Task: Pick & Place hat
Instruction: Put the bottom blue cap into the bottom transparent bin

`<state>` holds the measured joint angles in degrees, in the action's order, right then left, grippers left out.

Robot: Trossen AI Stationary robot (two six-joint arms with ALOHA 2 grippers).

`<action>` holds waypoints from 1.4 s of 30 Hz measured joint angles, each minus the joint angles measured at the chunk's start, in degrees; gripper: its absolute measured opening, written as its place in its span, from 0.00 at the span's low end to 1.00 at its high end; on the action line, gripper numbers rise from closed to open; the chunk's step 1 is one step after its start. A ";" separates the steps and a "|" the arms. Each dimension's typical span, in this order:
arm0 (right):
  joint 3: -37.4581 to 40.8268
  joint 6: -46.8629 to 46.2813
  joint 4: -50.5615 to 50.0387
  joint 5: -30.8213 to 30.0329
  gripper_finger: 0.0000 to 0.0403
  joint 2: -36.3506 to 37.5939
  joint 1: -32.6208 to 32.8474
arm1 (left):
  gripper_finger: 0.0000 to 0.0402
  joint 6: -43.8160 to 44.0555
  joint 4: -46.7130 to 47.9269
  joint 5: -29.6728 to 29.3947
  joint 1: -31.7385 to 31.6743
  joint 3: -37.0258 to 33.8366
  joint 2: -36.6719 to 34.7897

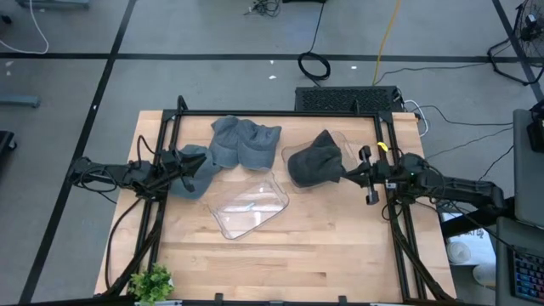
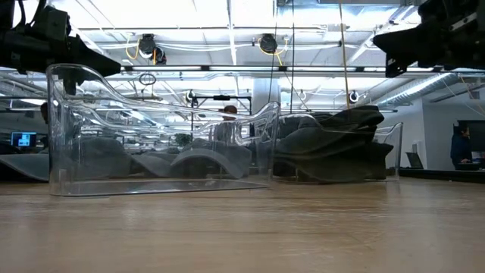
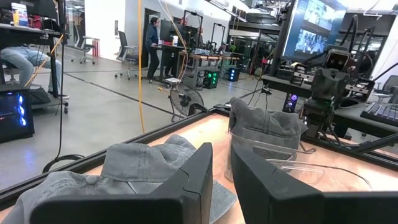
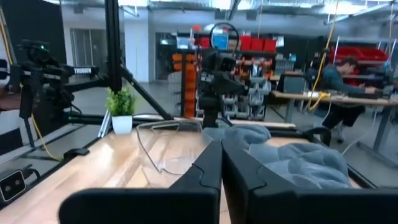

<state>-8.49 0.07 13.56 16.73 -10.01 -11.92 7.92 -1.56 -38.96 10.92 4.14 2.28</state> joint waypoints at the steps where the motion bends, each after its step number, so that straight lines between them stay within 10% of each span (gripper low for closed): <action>1: 0.69 0.00 -0.04 0.02 0.00 1.20 0.00 | 0.17 0.00 0.00 0.00 -0.02 0.00 0.00; 16: 5.07 2.41 -6.21 0.71 0.00 9.87 -0.13 | 0.17 6.73 -2.50 3.37 0.00 0.00 0.02; 23: 5.12 1.70 -10.51 -12.69 0.00 9.25 -0.13 | 0.17 17.98 -0.15 2.36 -0.02 0.05 0.02; 33: 5.20 -2.38 -11.06 -15.23 0.00 9.17 -0.13 | 0.45 29.37 19.01 4.39 -0.02 14.65 8.99; 42: 5.25 -2.40 -11.10 -15.23 0.00 9.17 -0.13 | 0.63 60.10 71.28 8.30 -3.34 39.50 35.67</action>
<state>-3.25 -2.33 2.46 1.50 -0.84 -12.05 68.02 69.72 -30.66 7.58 43.65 37.95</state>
